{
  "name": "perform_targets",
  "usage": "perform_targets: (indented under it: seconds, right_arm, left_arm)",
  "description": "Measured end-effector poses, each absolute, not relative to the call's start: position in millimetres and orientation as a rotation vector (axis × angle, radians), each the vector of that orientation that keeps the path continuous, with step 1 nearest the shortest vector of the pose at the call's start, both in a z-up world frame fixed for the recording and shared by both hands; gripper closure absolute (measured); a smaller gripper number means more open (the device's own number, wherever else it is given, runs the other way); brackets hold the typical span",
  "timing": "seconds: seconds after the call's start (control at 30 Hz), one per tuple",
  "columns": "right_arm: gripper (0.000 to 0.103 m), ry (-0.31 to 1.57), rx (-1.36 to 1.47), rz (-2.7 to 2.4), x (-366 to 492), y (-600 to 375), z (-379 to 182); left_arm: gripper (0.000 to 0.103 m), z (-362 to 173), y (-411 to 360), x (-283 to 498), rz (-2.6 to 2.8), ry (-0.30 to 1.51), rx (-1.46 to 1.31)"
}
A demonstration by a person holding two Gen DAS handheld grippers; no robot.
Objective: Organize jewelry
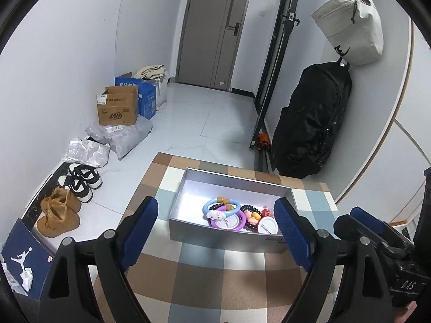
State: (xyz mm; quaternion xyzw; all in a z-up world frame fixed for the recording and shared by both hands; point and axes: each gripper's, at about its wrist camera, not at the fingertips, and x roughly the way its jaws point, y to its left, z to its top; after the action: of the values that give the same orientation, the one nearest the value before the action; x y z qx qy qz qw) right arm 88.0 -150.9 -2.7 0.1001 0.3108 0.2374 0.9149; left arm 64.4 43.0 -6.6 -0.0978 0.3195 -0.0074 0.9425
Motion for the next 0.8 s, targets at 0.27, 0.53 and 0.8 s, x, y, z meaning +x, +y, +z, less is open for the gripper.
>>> perform_targets:
  seconds: [0.27, 0.53, 0.8]
  right_arm:
    - [0.0, 0.648, 0.191, 0.47, 76.4, -153.6, -9.7]
    - [0.0, 0.642, 0.185, 0.47, 70.1, -153.1, -8.7]
    - [0.0, 0.643, 0.171, 0.473, 68.8, -152.8, -8.6]
  left_arm:
    - [0.018, -6.9, 40.4, 53.7, -0.002, 0.628, -0.168]
    - [0.018, -11.4, 32.2, 50.3, 0.006, 0.634, -0.129]
    - [0.018, -11.4, 27.9, 49.6, 0.001, 0.639, -0.121]
